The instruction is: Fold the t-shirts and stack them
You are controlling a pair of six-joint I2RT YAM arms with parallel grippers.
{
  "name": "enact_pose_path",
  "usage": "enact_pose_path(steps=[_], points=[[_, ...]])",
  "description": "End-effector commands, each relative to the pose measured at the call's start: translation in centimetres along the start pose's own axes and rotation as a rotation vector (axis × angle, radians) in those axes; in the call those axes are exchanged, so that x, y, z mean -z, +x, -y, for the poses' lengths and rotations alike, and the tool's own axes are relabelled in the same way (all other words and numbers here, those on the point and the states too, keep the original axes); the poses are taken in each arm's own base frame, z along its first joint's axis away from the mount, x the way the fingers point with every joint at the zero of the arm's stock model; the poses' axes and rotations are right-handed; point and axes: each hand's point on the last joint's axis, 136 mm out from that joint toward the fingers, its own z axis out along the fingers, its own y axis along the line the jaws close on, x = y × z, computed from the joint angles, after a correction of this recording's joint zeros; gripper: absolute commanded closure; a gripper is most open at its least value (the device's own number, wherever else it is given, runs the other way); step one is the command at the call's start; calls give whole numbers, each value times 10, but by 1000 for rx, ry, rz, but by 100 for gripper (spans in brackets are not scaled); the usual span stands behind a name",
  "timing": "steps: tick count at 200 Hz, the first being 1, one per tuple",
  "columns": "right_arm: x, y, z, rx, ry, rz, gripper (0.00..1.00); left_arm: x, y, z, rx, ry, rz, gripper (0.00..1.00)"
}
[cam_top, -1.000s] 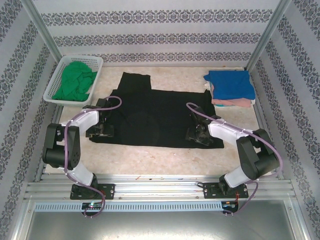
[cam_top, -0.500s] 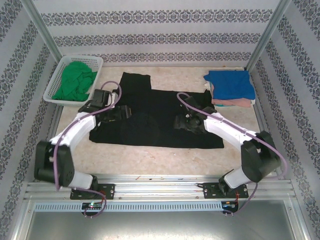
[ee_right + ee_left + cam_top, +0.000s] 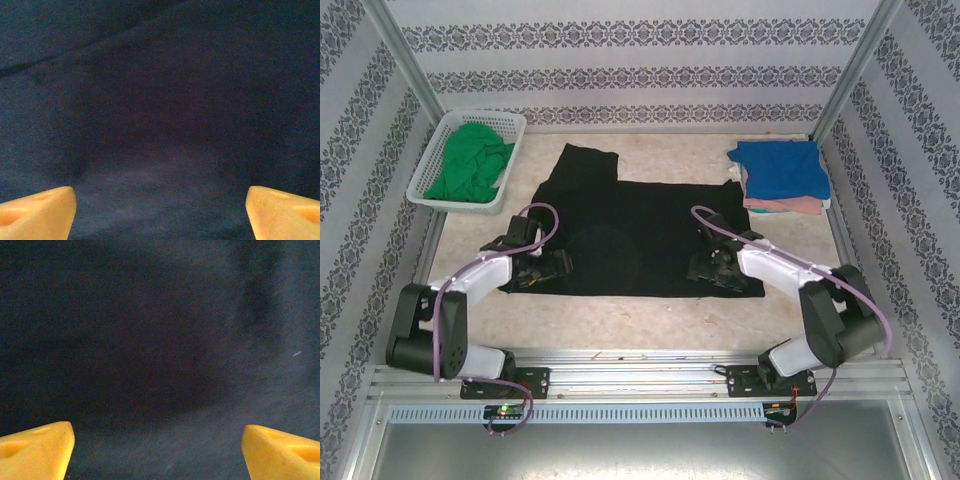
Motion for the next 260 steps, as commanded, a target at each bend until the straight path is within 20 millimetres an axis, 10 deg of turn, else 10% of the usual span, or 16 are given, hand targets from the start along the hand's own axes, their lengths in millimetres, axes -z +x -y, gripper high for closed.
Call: enact_pose_path(steps=[1, 67, 106, 149, 193, 260], points=[[11, 3, 14, -23, 3, 7, 3, 13, 18, -32, 76, -118, -17, 12], [-13, 23, 37, -81, 59, -76, 2, 35, 21, -41, 112, -110, 41, 5], [11, 18, 46, -125, 13, 11, 2, 60, -15, 0, 44, 34, 126, 6], [26, -4, -17, -24, -286, 75, 2, 23, -42, 47, -43, 142, 100, 0], [-4, -8, -4, -59, -169, 21, 5, -8, -11, -2, 38, -40, 34, 0], [12, 15, 22, -85, -143, -8, 7, 42, 30, -52, 111, -236, 70, 0]])
